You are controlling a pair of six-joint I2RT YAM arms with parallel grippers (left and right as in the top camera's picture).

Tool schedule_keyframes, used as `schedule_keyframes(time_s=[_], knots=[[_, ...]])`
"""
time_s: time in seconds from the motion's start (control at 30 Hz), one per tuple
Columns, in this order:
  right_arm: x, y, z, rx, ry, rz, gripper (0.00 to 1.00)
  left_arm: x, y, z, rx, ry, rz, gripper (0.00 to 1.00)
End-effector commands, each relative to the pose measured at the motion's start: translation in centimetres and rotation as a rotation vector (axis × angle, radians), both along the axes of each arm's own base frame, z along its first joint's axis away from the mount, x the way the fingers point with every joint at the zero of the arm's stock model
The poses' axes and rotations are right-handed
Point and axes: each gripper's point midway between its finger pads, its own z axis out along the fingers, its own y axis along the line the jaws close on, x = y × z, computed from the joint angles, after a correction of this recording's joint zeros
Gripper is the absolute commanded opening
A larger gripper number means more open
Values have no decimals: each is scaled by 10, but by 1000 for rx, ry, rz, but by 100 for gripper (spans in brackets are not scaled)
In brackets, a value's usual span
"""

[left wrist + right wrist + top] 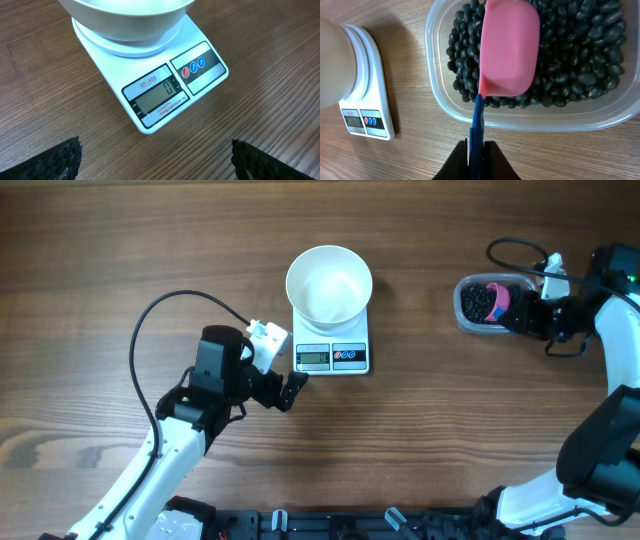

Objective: Scoop item into bowl and weigh 150g on scale
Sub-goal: 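Dip the pink scoop into the black beans with the right gripper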

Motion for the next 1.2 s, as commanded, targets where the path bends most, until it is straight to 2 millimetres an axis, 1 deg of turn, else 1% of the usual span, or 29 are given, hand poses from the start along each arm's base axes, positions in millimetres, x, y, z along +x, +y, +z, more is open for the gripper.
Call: schedule_keyframes(time_s=[0.0, 0.2, 0.33, 0.4, 0.5, 0.6, 0.87, 0.97, 1.07, 1.17], knots=[[-2, 10, -13, 62, 15, 3, 4, 0, 0, -1, 2, 3, 4, 100], [-5, 12, -28, 77, 51, -4, 4, 0, 0, -1, 2, 3, 4, 100], [-3, 14, -23, 117, 38, -18, 4, 0, 0, -1, 2, 3, 4, 100], [-2, 12, -17, 170, 17, -36, 4, 0, 0, -1, 2, 3, 4, 100], [-1, 4, -8, 240, -30, -57, 4, 0, 0, -1, 2, 3, 4, 100], [-3, -3, -2, 284, -61, -64, 4, 0, 0, -1, 2, 3, 4, 100], [-8, -5, 14, 287, -102, -52, 4, 0, 0, -1, 2, 3, 4, 100], [-9, -14, 28, 303, -149, -83, 4, 0, 0, -1, 2, 3, 4, 100], [-13, -28, 34, 341, -172, -133, 4, 0, 0, -1, 2, 3, 4, 100], [-16, -36, 41, 384, -201, -159, 4, 0, 0, -1, 2, 3, 4, 100]])
